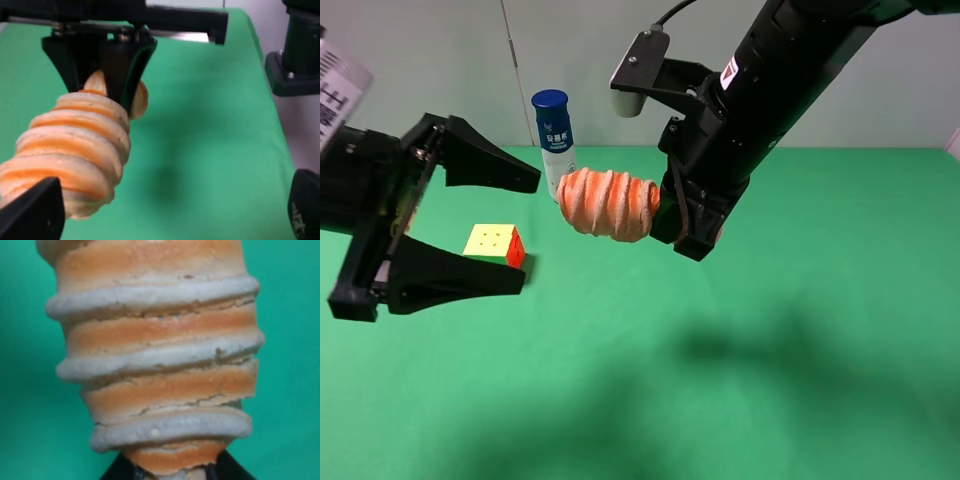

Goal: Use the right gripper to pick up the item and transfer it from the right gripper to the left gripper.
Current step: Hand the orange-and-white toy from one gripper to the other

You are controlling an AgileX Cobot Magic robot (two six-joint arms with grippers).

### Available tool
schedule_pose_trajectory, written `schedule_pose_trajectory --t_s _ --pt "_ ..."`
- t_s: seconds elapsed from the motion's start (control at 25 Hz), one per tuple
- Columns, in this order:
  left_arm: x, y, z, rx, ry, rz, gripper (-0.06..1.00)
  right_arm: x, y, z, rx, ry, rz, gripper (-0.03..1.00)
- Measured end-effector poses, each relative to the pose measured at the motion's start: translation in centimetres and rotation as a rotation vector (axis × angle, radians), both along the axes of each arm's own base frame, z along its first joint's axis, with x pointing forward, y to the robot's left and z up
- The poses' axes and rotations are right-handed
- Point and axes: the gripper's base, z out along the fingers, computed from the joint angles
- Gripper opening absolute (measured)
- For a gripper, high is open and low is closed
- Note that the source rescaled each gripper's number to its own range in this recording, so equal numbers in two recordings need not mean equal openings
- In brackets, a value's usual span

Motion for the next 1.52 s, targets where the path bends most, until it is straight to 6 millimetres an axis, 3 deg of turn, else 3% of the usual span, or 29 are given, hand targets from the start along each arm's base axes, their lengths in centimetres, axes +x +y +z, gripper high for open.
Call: schedule_pose_trajectory --t_s 0.32,0.72,1.08,1.52 --pt "1.1 -0.3 -0.4 -0.017 -0.066 0.048 1.0 -0.5 0.2 0.0 0.013 0.038 0.047 0.0" --pt "2.6 -0.6 -2.6 -0.037 -0.002 0.066 1.0 -0.6 0.2 0.0 0.018 0.035 0.073 0.0" --pt "3.3 -0.9 -3.0 -0.082 0.006 0.072 1.0 -0.8 0.6 0.2 0.055 0.051 0.104 0.0" --pt "3.9 -3.3 -3.6 -0.097 0.027 -0.003 1.0 -0.8 0.6 0.2 0.056 0.051 0.104 0.0"
